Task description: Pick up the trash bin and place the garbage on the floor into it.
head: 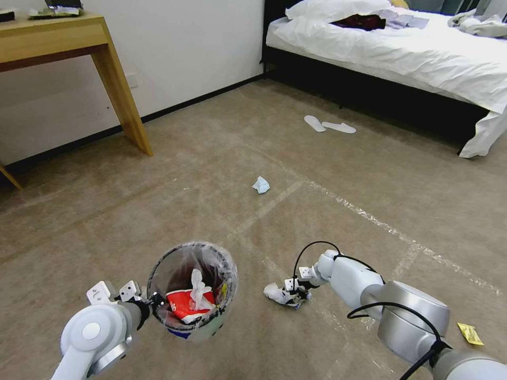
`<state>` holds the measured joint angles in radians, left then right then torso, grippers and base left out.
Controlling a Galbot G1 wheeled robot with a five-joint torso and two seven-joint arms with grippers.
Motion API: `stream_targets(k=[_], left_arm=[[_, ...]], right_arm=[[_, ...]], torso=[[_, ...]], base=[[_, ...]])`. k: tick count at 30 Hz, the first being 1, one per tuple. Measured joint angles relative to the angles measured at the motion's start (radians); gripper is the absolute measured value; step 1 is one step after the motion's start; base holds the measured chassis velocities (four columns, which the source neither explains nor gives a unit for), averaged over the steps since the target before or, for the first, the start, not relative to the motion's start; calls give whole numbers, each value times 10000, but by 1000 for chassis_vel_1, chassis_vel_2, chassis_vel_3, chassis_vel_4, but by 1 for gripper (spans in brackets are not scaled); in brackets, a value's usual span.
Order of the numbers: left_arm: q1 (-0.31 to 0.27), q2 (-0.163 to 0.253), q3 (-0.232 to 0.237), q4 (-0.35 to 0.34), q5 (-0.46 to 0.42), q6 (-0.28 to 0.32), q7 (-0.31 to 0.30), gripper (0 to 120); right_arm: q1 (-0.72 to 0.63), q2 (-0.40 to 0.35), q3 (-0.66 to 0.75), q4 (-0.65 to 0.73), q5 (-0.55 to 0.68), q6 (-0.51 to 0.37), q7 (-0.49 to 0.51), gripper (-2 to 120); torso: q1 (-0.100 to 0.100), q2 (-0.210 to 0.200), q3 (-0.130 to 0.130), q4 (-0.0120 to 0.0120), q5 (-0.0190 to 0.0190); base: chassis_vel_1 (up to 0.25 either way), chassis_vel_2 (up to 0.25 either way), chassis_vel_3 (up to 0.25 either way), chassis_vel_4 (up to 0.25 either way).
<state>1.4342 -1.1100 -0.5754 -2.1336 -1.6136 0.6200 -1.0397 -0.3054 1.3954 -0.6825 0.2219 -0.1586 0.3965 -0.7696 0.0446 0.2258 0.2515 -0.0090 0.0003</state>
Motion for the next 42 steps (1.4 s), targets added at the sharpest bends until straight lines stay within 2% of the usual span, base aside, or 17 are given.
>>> stream_targets(k=[3,6,7,14,17,18,23,24,26,28,29,30,31,33,34,36,42], left_arm=[[0,38,-18,0,-19,-5,0,0],[0,54,-25,10,-26,-7,0,0],[-1,57,-25,22,-36,-7,0,0],[-63,130,35,-1,-97,-21,-62,0],[-109,237,46,-57,-229,-35,-161,0],[-109,237,46,-57,-229,-35,-161,0],[-75,326,46,8,-266,-34,-181,0],[-75,326,46,8,-266,-34,-181,0],[-95,317,99,151,-231,-23,-145,0],[-101,315,106,161,-230,-21,-140,0],[-180,311,183,261,-224,-15,-82,0],[-180,311,183,261,-224,-15,-82,0],[-273,317,227,297,-260,-15,-83,0],[-359,361,279,291,-336,-16,-110,0],[-359,361,279,291,-336,-16,-110,0],[-435,426,306,176,-470,-17,-149,0],[-453,438,315,78,-539,-17,-150,0]], right_arm=[[-24,12,3,-3,83,-1,48,16],[-12,5,48,29,226,-1,47,10],[29,-46,104,144,503,8,16,3],[432,-707,994,1470,2044,-22,-264,0],[507,-1712,1783,3051,3171,-187,-252,0],[507,-1712,1783,3051,3171,-187,-252,0],[458,-3305,4134,4664,4063,416,-150,0],[458,-3305,4134,4664,4063,416,-150,0],[188,-4050,4937,5767,5658,629,90,0],[173,-4076,4962,5824,5727,629,94,0],[-327,-4557,5467,7197,7277,604,27,0],[-327,-4557,5467,7197,7277,604,27,0],[-880,-4911,5835,8595,8638,311,-321,0],[-1362,-5161,6101,10109,9717,-42,-700,0],[-1362,-5161,6101,10109,9717,-42,-700,0],[-1752,-5252,6177,11573,10495,-255,-765,0],[-1848,-5097,5957,12633,10791,-356,-397,0]], torso=[[0,0,0,0,0],[0,-1,0,-1,0],[1,-1,1,0,1],[1,0,1,3,1],[1,-1,1,3,4],[1,-1,1,3,4],[1,-1,1,-5,-1],[1,-1,1,-5,-1],[2,-1,1,-6,2],[2,0,1,-6,3],[0,-1,0,1,0],[0,-1,0,1,0],[0,-2,1,0,4],[1,-2,0,0,0],[1,-2,0,0,0],[0,-2,0,2,2],[1,-2,0,1,-3]], base=[[0,0,0,0],[0,0,0,0],[0,0,0,0],[0,0,0,0],[0,0,0,0],[0,0,0,0],[0,0,0,0],[0,0,0,0],[0,0,0,0],[0,0,0,0],[0,0,0,0],[0,0,0,0],[0,0,0,0],[0,0,0,0],[0,0,0,0],[0,0,0,0],[0,0,0,0]])
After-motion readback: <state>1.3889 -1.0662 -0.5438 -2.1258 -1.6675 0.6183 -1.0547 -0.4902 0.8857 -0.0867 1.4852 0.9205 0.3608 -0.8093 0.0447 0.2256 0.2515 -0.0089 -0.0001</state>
